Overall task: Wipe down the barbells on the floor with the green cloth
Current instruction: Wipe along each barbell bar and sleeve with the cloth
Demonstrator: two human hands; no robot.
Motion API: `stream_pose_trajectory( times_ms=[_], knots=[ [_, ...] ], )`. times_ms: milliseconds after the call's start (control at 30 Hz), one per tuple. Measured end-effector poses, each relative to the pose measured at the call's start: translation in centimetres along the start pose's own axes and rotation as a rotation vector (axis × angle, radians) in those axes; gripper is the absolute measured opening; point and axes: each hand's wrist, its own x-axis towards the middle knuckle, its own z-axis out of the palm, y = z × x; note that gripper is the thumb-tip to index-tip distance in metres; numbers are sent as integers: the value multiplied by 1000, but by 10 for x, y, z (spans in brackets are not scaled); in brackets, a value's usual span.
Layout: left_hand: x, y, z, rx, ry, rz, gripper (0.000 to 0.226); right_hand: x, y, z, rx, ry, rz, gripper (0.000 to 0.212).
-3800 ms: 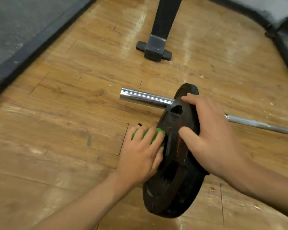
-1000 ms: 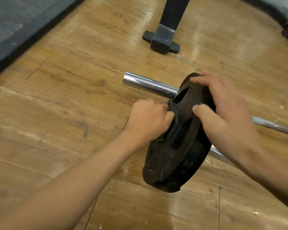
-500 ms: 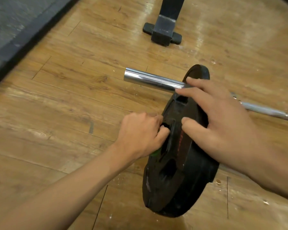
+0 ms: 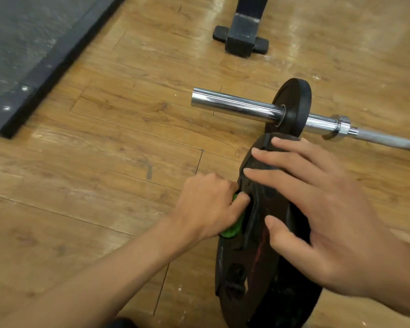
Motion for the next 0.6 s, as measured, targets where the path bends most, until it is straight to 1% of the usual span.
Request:
stream_pose_trajectory(
  times_ms=[67,100,133,167,200,233,267,333,400,433,467,500,533,600],
  knots=[
    [-24,-1,13,6,51,96,39,-1,2,-2,-10,-12,-7,59],
    [-42,-1,20,29,77,147,39,-1,3,-3,-12,-14,-7,60],
    [-59,-3,25,70,129,190,45,-1,3,-3,-12,-14,-5,60],
    [-68,-5,28,101,162,213,48,-1,3,-2,-8,-15,1,60],
    [-67,-6,28,114,167,216,47,-1,3,-2,-2,-12,11,59],
    [-57,-2,22,102,147,180,43,1,3,-1,3,-6,21,59],
    [-40,4,14,111,107,99,40,3,3,-1,6,-2,29,58],
    [6,12,-4,125,-67,-86,48,7,4,-1,2,-3,42,59],
    [45,9,-6,97,-395,-175,52,10,6,-3,7,-7,57,59],
    [55,8,-6,83,-476,-182,53,10,7,-3,12,-8,63,60],
    [55,5,-3,87,-453,-153,53,10,9,-4,16,-9,64,60],
    [45,3,1,96,-353,-101,50,10,10,-4,23,-7,64,60],
    [28,3,3,94,-193,-50,45,9,10,-4,31,-1,66,59],
    [-10,0,12,52,63,69,33,8,9,-3,51,12,58,58]
  ],
)
